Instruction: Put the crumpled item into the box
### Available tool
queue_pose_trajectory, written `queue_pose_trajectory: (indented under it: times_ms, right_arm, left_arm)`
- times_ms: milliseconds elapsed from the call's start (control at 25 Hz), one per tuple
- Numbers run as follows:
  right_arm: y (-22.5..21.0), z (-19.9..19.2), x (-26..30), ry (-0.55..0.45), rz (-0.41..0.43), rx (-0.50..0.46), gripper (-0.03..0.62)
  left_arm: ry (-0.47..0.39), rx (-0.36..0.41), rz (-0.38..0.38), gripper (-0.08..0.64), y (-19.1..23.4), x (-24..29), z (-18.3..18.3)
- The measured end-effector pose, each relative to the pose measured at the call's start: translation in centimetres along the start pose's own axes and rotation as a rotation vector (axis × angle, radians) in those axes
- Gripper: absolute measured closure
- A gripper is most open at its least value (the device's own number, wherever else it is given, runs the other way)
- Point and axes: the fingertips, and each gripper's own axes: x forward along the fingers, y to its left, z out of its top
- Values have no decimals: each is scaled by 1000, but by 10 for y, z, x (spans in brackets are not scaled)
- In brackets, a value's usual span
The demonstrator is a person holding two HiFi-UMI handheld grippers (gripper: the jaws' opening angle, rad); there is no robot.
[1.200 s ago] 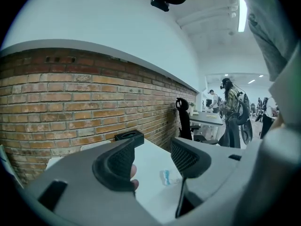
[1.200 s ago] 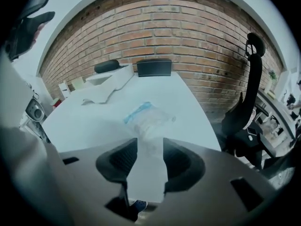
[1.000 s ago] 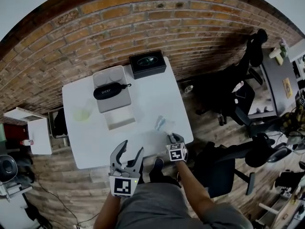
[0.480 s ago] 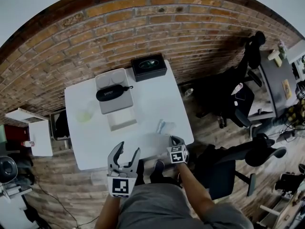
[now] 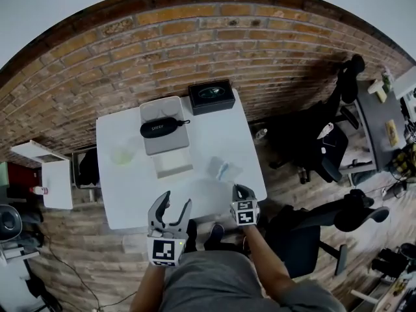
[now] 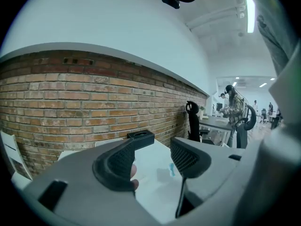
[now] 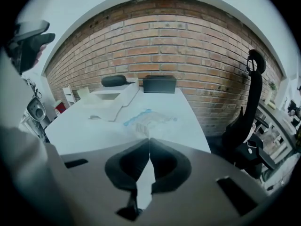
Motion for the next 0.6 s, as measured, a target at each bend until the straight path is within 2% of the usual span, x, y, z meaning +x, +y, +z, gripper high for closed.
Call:
queue_pose_trajectory:
  times_ms: [280,600]
  right_arm:
    - [26,50,-7,-73,61,-60,584]
    - [70,82,-1,-82,164,-124,586]
  left_arm:
    - [-40,-1,46,322,15,-8,7]
    - [-49,-33,106,322,31,-23,4]
